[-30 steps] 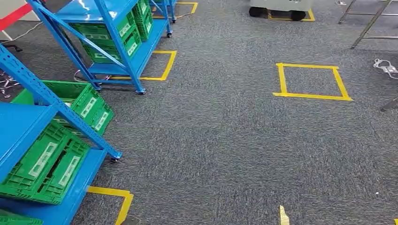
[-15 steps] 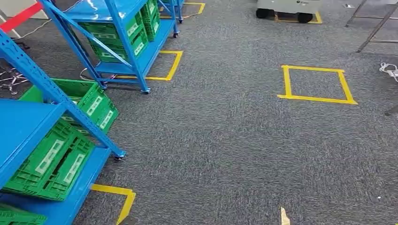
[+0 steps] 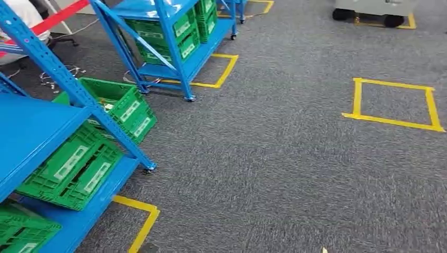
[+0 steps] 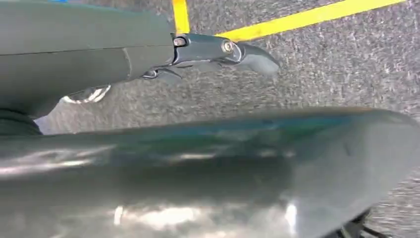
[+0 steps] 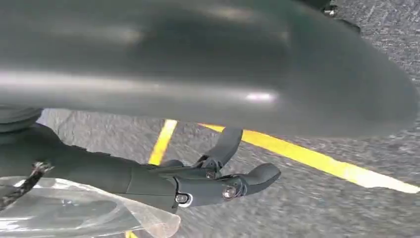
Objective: Take the parts from the cabinet and place them on the table.
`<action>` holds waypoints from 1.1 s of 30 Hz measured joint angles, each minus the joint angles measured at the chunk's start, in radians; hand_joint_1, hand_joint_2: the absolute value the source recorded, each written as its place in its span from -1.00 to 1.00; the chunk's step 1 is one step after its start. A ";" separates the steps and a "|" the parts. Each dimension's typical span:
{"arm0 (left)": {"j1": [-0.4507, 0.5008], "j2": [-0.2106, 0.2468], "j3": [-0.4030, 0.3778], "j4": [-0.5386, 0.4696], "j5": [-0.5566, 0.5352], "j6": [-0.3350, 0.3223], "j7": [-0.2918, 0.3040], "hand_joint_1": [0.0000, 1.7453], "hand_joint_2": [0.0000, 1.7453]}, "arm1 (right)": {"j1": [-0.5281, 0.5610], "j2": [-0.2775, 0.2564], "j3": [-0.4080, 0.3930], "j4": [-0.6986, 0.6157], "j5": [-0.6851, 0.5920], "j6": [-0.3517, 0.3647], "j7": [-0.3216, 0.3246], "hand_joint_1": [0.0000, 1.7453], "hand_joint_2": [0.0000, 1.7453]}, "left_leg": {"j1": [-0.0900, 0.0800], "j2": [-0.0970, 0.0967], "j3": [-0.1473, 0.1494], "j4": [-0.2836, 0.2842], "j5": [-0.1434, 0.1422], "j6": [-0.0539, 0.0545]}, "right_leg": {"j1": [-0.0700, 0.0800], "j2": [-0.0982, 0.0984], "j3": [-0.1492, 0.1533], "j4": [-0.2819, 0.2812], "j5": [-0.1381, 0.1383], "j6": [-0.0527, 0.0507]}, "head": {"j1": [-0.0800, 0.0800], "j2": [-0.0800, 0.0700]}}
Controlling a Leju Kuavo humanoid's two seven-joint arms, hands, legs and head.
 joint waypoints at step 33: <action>0.007 -0.005 -0.014 0.000 0.017 -0.006 -0.006 -1.00 -1.00 | -0.004 -0.007 0.015 0.003 0.005 0.005 -0.001 -1.00 -1.00 | -0.024 0.002 -0.077 0.018 0.081 0.011 | 0.011 -0.035 0.033 -0.019 -0.012 -0.023 | -0.014 0.000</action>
